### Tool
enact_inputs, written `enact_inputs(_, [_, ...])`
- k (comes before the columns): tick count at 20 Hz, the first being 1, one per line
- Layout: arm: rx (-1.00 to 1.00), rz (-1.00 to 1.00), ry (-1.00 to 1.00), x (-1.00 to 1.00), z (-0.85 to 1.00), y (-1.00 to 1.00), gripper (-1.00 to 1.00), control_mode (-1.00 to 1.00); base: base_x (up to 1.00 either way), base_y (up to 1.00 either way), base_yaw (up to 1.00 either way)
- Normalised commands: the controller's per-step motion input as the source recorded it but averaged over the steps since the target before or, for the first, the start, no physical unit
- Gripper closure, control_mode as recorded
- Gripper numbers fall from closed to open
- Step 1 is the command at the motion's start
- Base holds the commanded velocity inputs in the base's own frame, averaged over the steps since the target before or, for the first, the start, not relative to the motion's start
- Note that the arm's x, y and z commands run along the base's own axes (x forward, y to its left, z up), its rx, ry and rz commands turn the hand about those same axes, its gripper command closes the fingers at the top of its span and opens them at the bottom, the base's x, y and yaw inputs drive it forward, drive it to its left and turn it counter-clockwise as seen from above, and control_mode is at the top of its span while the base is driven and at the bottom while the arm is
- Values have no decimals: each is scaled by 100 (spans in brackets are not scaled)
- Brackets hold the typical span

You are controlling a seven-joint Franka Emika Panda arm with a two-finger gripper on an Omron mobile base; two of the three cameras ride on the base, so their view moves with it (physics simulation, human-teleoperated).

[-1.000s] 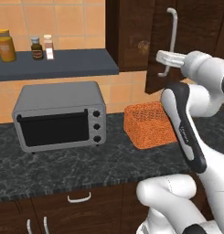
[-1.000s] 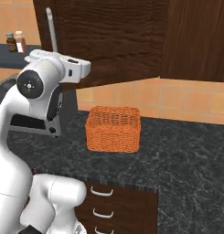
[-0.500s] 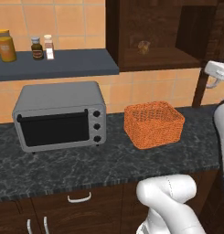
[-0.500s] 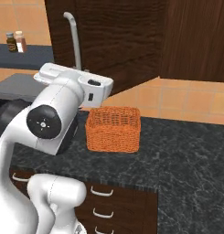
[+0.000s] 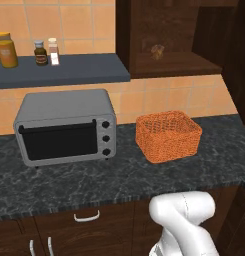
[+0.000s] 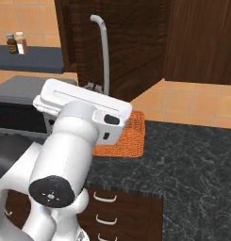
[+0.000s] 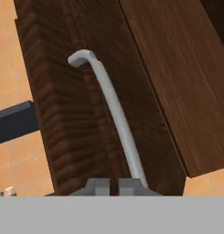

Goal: Open the cabinet, pick up the bread from the cabinet and place it in the basket. Then move the basket to the dining counter.

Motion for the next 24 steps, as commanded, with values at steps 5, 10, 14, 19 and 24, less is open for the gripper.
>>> enact_inputs(5, [17, -19, -19, -100, 0, 77, 100, -100, 0, 0, 0])
enact_inputs(10, [9, -20, 14, -32, 0, 100, 100, -100, 0, 0, 0])
enact_inputs(14, [-1, -25, 24, 32, -1, 100, 100, -100, 0, 0, 0])
enact_inputs(19, [-9, -46, 24, 100, -10, 32, 100, -100, 0, 0, 0])
enact_inputs(24, [-1, -39, 15, 100, -6, -23, 100, -100, 0, 0, 0])
